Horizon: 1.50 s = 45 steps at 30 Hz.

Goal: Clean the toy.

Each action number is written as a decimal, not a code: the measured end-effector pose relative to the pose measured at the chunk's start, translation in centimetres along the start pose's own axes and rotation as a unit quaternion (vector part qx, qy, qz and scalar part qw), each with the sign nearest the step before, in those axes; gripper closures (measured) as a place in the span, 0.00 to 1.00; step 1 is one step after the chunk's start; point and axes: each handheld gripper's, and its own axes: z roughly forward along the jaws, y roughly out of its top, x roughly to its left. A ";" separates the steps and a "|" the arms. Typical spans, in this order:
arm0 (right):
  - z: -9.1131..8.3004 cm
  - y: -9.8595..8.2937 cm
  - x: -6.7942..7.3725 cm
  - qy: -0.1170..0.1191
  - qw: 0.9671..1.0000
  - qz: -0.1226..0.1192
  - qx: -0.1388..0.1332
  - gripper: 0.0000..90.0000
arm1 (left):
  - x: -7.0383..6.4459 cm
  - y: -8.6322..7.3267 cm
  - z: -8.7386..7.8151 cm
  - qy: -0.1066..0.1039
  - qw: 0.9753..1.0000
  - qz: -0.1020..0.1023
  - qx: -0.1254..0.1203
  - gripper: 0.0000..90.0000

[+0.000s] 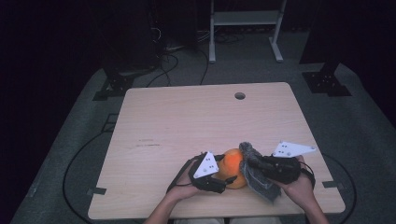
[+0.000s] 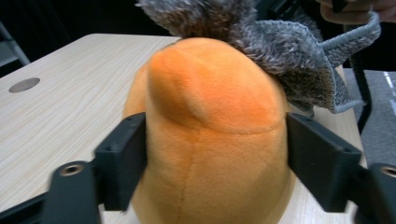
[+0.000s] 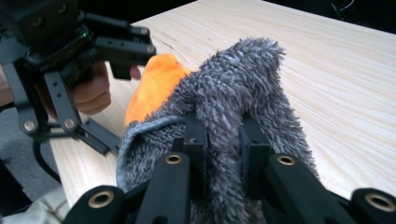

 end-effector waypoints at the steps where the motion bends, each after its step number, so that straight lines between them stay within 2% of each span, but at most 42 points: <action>1: 0.0 -0.1 -0.2 0.001 1.000 0.003 0.001 0.84 | 0.5 0.0 -0.2 0.001 1.000 -0.009 0.009 0.21; 2: 0.0 -0.3 -0.4 0.000 1.000 0.008 0.002 0.84 | 0.5 0.0 -0.2 0.001 1.000 -0.009 0.009 0.20; 3: -0.1 -0.5 -0.7 -0.001 1.000 0.018 0.000 0.84 | 0.7 -0.2 -0.2 -0.002 1.000 -0.018 0.009 0.22; 4: -0.2 -0.5 -0.7 -0.001 1.000 0.021 0.001 0.84 | 0.6 -0.2 -0.2 -0.003 1.000 -0.013 0.008 0.27; 5: -0.3 -0.4 -0.6 -0.002 1.000 0.018 0.003 0.84 | 0.3 -0.2 -0.1 -0.004 1.000 -0.002 0.012 0.29; 6: -0.3 -0.4 -0.6 -0.002 1.000 0.018 0.003 0.84 | 0.3 -0.2 -0.1 -0.004 1.000 -0.002 0.012 0.32; 7: -0.4 0.2 0.3 0.003 1.000 -0.002 0.011 0.85 | -0.1 -0.2 0.2 -0.004 1.000 0.005 0.014 0.34; 8: -0.4 0.2 0.3 0.003 1.000 -0.002 0.011 0.85 | -0.1 -0.2 0.2 -0.004 1.000 0.005 0.014 0.35; 9: -0.5 0.9 1.2 0.027 1.000 -0.015 0.007 0.85 | -0.8 -0.2 0.6 -0.011 1.000 0.027 0.013 0.36; 10: -0.5 0.9 1.2 0.027 1.000 -0.015 0.007 0.85 | -0.8 -0.2 0.6 -0.011 1.000 0.027 0.013 0.36; 11: -0.4 1.9 2.3 0.044 0.998 -0.035 0.004 0.85 | -1.9 -0.2 0.9 -0.021 0.997 0.072 0.015 0.36; 12: -0.4 1.9 2.3 0.044 0.998 -0.035 0.004 0.85 | -1.9 -0.2 0.9 -0.021 0.997 0.072 0.015 0.36; 13: -0.4 2.1 2.6 0.042 0.998 -0.043 0.006 0.84 | -2.4 -0.2 0.9 -0.025 0.995 0.094 0.018 0.36; 14: -0.3 2.4 2.8 0.038 0.998 -0.049 0.011 0.84 | -2.5 -0.2 0.9 -0.024 0.994 0.101 0.021 0.36; 16: -0.4 2.2 2.2 0.031 0.998 -0.045 0.018 0.84 | -2.2 -0.2 0.7 -0.024 0.995 0.096 0.015 0.34; 17: -0.5 2.0 1.8 0.032 0.999 -0.037 0.021 0.84 | -2.1 -0.1 0.7 -0.018 0.996 0.090 0.015 0.29; 18: -0.6 1.8 1.5 0.035 0.999 -0.028 0.025 0.85 | -1.9 0.0 0.9 -0.008 0.997 0.075 0.022 0.22; 19: -0.7 1.7 1.4 0.043 0.998 -0.023 0.026 0.85 | -1.9 0.0 0.9 -0.008 0.997 0.075 0.022 0.17; 20: -0.7 1.7 1.4 0.043 0.998 -0.023 0.026 0.85 | -1.8 0.0 1.2 -0.008 0.998 0.062 0.030 0.17; 21: -0.9 1.7 1.9 0.059 0.997 -0.028 0.031 0.85 | -2.2 -0.3 1.5 -0.015 0.996 0.082 0.033 0.20; 22: -0.8 1.9 2.2 0.064 0.997 -0.036 0.034 0.84 | -2.2 -0.3 1.5 -0.015 0.996 0.082 0.033 0.23; 23: -0.6 1.9 2.5 0.066 0.996 -0.043 0.039 0.85 | -2.8 -0.3 1.4 -0.014 0.994 0.106 0.038 0.26; 25: -0.4 1.9 2.4 0.057 0.997 -0.047 0.037 0.85 | -2.9 -0.3 1.2 -0.010 0.993 0.110 0.038 0.32; 30: -0.9 1.2 0.1 0.034 0.999 -0.013 0.021 0.84 | -2.8 -0.3 1.2 -0.014 0.993 0.113 0.033 0.35; 33: -1.9 -0.4 -2.4 0.005 0.999 0.024 0.037 0.84 | -3.1 -0.3 1.5 -0.012 0.992 0.120 0.030 0.33; 34: -2.1 -0.7 -2.7 -0.001 0.999 0.026 0.044 0.84 | -3.1 -0.3 1.5 -0.012 0.992 0.120 0.030 0.33; 36: -2.2 -0.7 -2.7 -0.002 0.999 0.025 0.045 0.85 | -3.2 -0.2 1.6 -0.011 0.992 0.125 0.029 0.32; 39: -2.2 0.6 -0.9 0.033 0.999 -0.001 0.034 0.85 | -3.4 -0.3 1.7 -0.015 0.990 0.137 0.033 0.32; 40: -2.2 0.6 -0.9 0.033 0.999 -0.001 0.034 0.85 | -3.4 -0.3 1.7 -0.015 0.990 0.137 0.033 0.32; 41: -1.6 1.5 0.6 0.053 0.998 -0.029 0.034 0.85 | -3.7 -0.3 1.7 -0.016 0.987 0.152 0.042 0.31; 42: -1.6 1.5 0.6 0.053 0.998 -0.029 0.034 0.85 | -3.7 -0.3 1.7 -0.016 0.987 0.152 0.042 0.31; 43: -0.9 2.0 1.5 0.051 0.997 -0.049 0.039 0.85 | -3.8 -0.3 1.4 -0.011 0.986 0.159 0.048 0.31; 45: -0.6 1.9 1.1 0.045 0.998 -0.038 0.037 0.85 | -3.8 -0.4 1.3 -0.008 0.986 0.161 0.047 0.32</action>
